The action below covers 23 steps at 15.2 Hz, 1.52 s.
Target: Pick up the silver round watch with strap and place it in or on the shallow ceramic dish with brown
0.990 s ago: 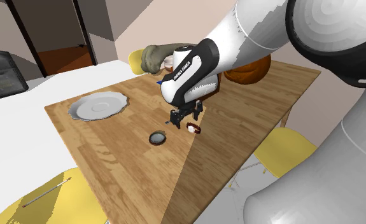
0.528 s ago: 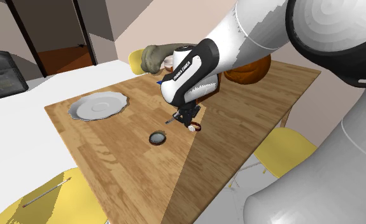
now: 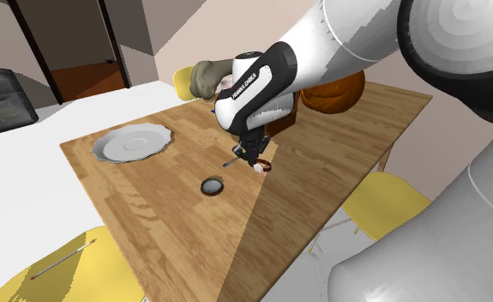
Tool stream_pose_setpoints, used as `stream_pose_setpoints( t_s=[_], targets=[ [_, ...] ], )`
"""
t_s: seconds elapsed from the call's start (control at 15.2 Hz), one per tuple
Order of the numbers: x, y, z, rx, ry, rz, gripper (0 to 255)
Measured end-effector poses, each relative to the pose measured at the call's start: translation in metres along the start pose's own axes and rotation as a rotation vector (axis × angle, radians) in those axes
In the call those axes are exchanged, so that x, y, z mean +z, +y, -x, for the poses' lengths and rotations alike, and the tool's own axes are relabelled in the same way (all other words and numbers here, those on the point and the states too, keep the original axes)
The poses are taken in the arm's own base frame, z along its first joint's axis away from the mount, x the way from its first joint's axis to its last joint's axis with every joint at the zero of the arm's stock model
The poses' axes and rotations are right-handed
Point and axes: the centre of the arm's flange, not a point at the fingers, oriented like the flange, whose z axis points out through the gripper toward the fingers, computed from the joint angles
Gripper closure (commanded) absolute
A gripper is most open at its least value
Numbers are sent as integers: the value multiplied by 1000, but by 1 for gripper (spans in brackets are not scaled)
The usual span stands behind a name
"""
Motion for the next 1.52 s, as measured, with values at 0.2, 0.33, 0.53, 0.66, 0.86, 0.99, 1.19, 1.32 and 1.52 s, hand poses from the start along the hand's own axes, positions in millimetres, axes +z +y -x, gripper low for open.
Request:
stream_pose_setpoints(
  t_s=[0.2,0.33,0.53,0.66,0.86,0.99,1.19,1.32,1.52],
  targets=[
    [-14,1,0,0,0,0,255],
    [-25,3,-1,0,0,0,255],
    [-41,5,-3,0,0,0,255],
    [-51,5,-3,0,0,0,255],
    [-67,7,-5,0,0,0,255],
    [-77,7,-6,0,0,0,255],
    [-94,9,-6,0,0,0,255],
    [-99,4,-9,0,0,0,255],
    [-109,-28,-14,-1,0,0,255]
  ],
)
